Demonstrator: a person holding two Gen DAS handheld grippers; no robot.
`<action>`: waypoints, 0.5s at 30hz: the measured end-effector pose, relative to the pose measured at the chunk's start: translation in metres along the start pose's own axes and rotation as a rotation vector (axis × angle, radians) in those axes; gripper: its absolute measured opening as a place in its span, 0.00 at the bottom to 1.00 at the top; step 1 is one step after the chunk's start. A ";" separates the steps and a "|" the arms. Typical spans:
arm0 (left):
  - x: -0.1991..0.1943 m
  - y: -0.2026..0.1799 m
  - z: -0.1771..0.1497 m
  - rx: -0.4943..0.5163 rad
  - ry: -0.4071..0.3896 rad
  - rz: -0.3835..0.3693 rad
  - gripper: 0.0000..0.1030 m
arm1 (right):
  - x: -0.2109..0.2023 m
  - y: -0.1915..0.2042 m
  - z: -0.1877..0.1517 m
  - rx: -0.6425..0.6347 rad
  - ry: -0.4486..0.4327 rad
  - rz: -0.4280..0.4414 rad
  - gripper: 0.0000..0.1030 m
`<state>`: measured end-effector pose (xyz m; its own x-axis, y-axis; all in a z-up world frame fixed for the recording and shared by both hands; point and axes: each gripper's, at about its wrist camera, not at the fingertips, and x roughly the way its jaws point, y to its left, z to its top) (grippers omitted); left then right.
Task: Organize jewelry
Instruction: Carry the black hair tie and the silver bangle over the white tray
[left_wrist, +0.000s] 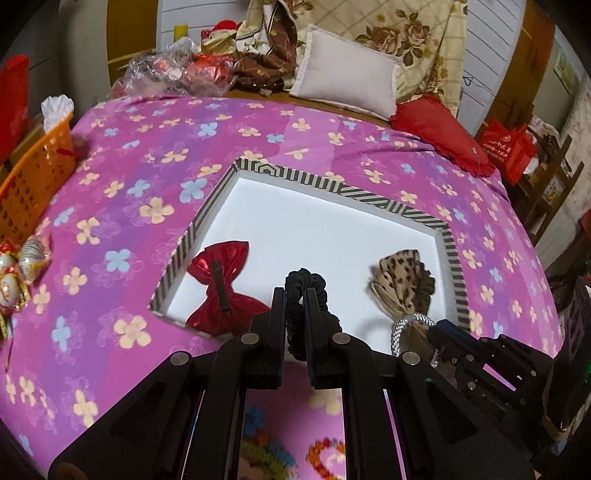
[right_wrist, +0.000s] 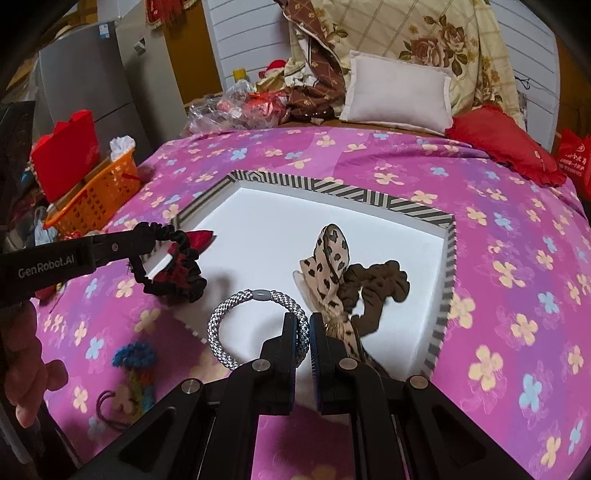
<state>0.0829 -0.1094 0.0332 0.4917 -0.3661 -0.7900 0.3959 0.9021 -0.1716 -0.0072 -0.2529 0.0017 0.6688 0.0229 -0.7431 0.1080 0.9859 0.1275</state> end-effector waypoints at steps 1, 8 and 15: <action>0.005 0.000 0.001 -0.001 0.006 0.002 0.07 | 0.005 -0.001 0.002 0.002 0.008 -0.002 0.06; 0.043 0.022 -0.001 -0.047 0.065 0.040 0.07 | 0.040 0.000 0.008 -0.012 0.058 -0.022 0.06; 0.059 0.037 -0.008 -0.063 0.094 0.067 0.07 | 0.061 0.008 0.007 -0.044 0.101 -0.036 0.06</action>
<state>0.1201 -0.0954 -0.0244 0.4393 -0.2845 -0.8521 0.3138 0.9374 -0.1511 0.0393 -0.2451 -0.0382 0.5869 0.0018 -0.8096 0.0967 0.9927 0.0723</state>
